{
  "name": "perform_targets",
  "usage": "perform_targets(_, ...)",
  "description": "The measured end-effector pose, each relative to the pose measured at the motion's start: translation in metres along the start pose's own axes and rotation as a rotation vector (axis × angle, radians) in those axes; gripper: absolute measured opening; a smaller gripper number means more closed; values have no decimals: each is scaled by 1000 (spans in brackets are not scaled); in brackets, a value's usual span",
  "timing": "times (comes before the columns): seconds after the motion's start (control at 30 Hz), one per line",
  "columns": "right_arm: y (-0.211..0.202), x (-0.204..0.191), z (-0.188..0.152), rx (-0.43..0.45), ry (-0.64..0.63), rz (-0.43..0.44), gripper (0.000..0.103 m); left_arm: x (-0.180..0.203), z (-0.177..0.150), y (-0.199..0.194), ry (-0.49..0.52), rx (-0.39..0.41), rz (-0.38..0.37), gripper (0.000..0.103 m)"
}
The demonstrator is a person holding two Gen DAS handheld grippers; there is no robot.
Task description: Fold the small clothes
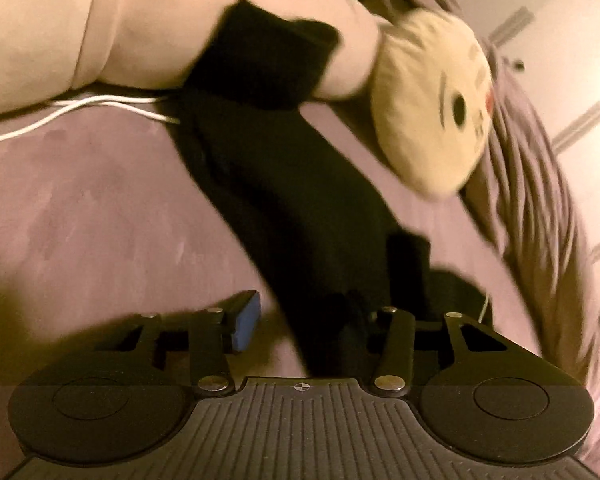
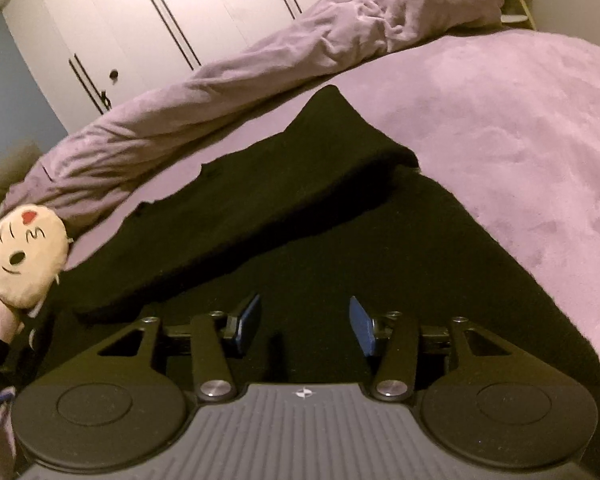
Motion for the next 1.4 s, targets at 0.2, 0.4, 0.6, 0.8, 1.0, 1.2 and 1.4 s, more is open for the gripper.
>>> perform_targets(0.2,-2,-4,-5,-3,-12,-10,49,-6,22,23,-62,35,12,42)
perform_targets(0.4,-7,-3,-1,-2,-7,5,49,13,36,22,25,39,80,14)
perform_targets(0.6,-15,2,3,-2,28,41,49,152,23,-32,625,211,59,13)
perform_targets(0.8,-31,-4,8,11,65,94,49,302,-99,-62,1152,259,-128,15)
perform_targets(1.0,-45,-5,21,27,37,103,51,323,-255,-69,1492,74,-223,48)
perform_targets(1.2,-40,-38,14,4,-120,142,53,262,-285,-114,1288,-27,-269,75)
perform_targets(1.4,-10,-134,-23,-66,-347,277,55,175,-246,-128,1044,-46,-67,79)
Point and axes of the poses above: each gripper's, at about its wrist camera, not at the fingertips, and y roughly the way its jaws point, x to its right, z to its top, the point moved 10 cm from there along y, roughly the way its jaws point, and after that the axes turned 12 degrees about y, right-handed, at the moved point
